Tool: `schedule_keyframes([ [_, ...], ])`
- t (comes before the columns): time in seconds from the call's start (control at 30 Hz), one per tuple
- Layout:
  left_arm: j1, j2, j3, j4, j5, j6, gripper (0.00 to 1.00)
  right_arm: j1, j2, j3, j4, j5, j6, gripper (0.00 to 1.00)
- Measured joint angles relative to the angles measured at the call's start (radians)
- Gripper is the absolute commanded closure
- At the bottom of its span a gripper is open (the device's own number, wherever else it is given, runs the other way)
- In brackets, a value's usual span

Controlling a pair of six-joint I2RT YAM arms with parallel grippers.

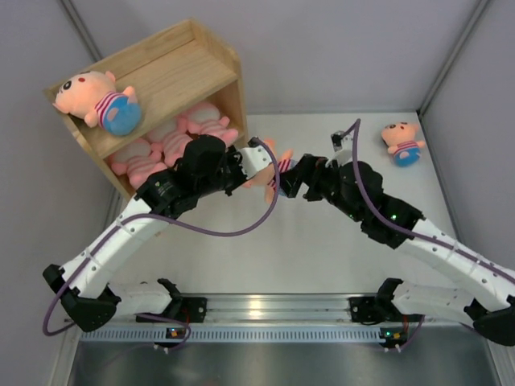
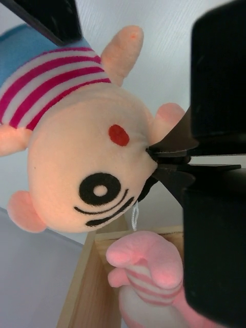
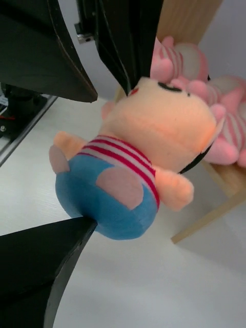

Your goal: Place and organize the stuffed toys onto the shelf

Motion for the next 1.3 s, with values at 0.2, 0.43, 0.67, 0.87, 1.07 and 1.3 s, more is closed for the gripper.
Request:
schedule_keyframes([
  [0.2, 0.017, -0.042, 0.031, -0.073, 0.082, -0.035, 1.0, -0.021, -0.072, 0.204, -0.192, -0.18, -0.433, 0.06],
  [0.43, 0.026, -0.043, 0.059, -0.135, 0.127, -0.056, 1.0, -0.021, -0.035, 0.324, -0.373, -0.346, -0.84, 0.1],
  [0.67, 0.037, -0.043, 0.125, -0.179, 0.155, -0.063, 1.0, -0.001, 0.051, 0.266, -0.431, -0.41, -1.108, 0.11],
  [0.87, 0.038, -0.043, 0.16, -0.203, 0.169, -0.064, 1.0, 0.013, -0.003, 0.134, -0.383, -0.427, -1.254, 0.1],
  [1.07, 0.04, -0.017, 0.236, -0.238, 0.169, -0.075, 1.0, 0.014, 0.01, 0.13, -0.329, -0.459, -1.291, 0.21],
  [1.3, 0.051, 0.006, 0.288, -0.242, 0.17, -0.093, 1.0, 0.014, 0.019, 0.125, -0.234, -0.452, -1.234, 0.77],
])
